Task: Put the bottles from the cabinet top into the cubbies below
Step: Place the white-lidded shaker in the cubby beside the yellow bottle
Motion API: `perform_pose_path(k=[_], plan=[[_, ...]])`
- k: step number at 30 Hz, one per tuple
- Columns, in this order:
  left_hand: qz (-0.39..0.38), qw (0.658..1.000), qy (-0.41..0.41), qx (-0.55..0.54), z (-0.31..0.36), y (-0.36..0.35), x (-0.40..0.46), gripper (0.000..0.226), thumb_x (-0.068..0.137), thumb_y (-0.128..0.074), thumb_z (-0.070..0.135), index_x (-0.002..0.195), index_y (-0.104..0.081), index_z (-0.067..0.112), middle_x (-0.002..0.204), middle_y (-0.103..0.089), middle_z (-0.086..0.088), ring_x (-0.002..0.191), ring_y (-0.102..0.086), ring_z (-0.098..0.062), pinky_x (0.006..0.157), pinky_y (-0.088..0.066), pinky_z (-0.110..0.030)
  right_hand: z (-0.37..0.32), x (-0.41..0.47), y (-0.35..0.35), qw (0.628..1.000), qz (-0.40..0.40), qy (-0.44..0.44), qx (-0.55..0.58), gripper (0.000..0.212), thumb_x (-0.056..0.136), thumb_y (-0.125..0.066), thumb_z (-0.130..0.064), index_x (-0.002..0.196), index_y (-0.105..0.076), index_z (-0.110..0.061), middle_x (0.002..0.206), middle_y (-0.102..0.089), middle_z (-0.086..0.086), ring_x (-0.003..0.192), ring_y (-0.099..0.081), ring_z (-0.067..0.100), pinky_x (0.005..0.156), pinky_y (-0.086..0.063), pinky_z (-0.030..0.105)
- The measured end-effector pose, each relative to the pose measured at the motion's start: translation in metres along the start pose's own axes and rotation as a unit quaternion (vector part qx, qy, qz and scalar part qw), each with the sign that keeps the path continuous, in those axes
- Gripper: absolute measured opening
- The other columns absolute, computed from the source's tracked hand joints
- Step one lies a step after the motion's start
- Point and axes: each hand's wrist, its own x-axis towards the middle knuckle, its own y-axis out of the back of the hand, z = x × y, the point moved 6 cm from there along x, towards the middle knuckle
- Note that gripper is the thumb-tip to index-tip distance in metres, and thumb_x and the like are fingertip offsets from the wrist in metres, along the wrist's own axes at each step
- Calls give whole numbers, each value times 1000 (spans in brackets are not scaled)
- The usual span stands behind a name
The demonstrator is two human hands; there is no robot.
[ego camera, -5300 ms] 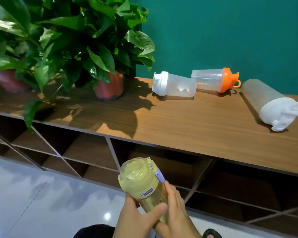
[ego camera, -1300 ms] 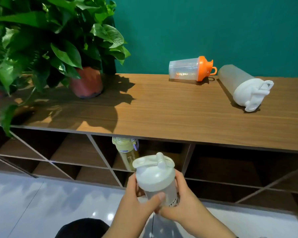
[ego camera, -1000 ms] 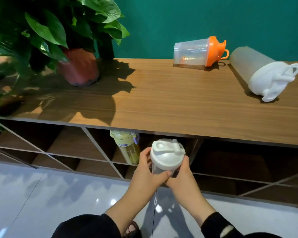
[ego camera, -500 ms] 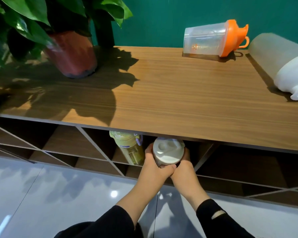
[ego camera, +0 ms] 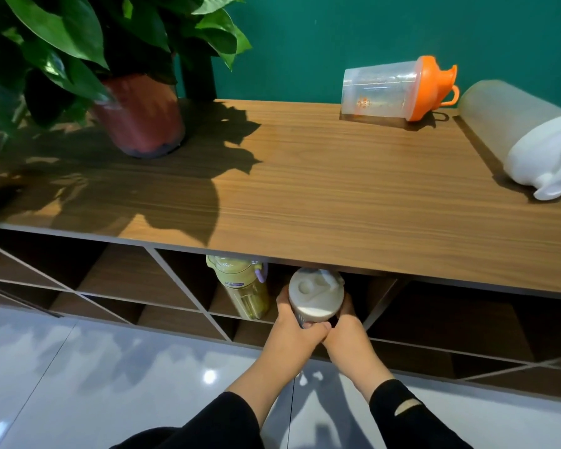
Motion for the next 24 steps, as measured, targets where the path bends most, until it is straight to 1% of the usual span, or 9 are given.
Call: perform_pose_path(k=[4, 7, 9, 12, 15, 18, 21, 23, 24], plan=[[-4, 999, 11, 43, 1, 3, -9, 50, 88, -68, 20, 122, -34, 33, 125, -63, 3, 105, -60, 0, 85, -50, -20, -6, -19, 8, 997, -33, 14, -68, 67, 87, -79, -24, 144, -43, -17, 109, -66, 1, 98, -65, 17, 83, -57, 29], [5, 1000, 11, 8, 11, 8, -25, 71, 94, -62, 17, 154, -24, 20, 143, -50, 15, 128, -53, -8, 99, -43, -21, -6, -40, 21, 987, -61, -1, -148, 76, 88, -76, -41, 151, -41, -15, 134, -62, 6, 123, -60, 20, 104, -52, 34], [5, 1000, 12, -6, 22, 10, -50, 68, 98, -56, 14, 157, -24, 21, 139, -49, 15, 131, -51, -5, 95, -39, -10, -12, -57, 30, 977, -87, 5, -197, 73, 92, -70, -43, 154, -40, -20, 138, -63, 4, 127, -60, 17, 107, -48, 29], [76, 977, -170, 102, 52, 24, -99, 31, 95, -61, 24, 118, -67, 43, 111, -72, 20, 100, -65, 8, 79, -49, -6, -38, -91, 48, 958, -87, 91, -258, 26, 95, -60, -49, 104, -74, -29, 83, -80, 0, 75, -75, 14, 79, -61, 27], [129, 903, -381, 149, 103, 35, -132, 20, 90, -59, 31, 99, -76, 31, 97, -72, 20, 93, -69, 2, 79, -52, -12, -76, -129, 86, 946, 17, 254, -202, 37, 94, -57, -51, 69, -60, -23, 57, -64, -3, 57, -64, 17, 54, -47, 25], [166, 857, -458, 169, 165, 44, -124, 27, 94, -53, 29, 108, -73, 18, 101, -67, 15, 99, -62, 1, 85, -46, -13, -117, -156, 139, 909, 131, 384, -96, 45, 95, -55, -46, 57, -54, -22, 57, -56, -2, 52, -56, 12, 50, -40, 22], [181, 872, -390, 233, 208, 44, -71, 33, 97, -55, 31, 127, -63, 21, 120, -61, 10, 113, -55, -5, 95, -46, -23, -149, -131, 178, 908, 196, 369, -17, 29, 97, -59, -38, 71, -63, -25, 71, -63, -6, 69, -61, 10, 63, -45, 17], [162, 893, -315, 278, 219, 40, -26, 43, 97, -55, 38, 138, -54, 26, 136, -54, 8, 124, -51, -11, 102, -42, -28, -159, -90, 190, 931, 198, 304, -34, 18, 94, -63, -42, 103, -67, -26, 99, -67, -11, 95, -63, 7, 80, -50, 24], [150, 902, -281, 293, 220, 38, -7, 47, 97, -54, 41, 141, -51, 26, 141, -52, 6, 128, -50, -15, 106, -41, -32, -161, -68, 192, 942, 198, 266, -50, 34, 93, -65, -46, 121, -61, -26, 116, -65, -7, 108, -61, 10, 87, -49, 28]])
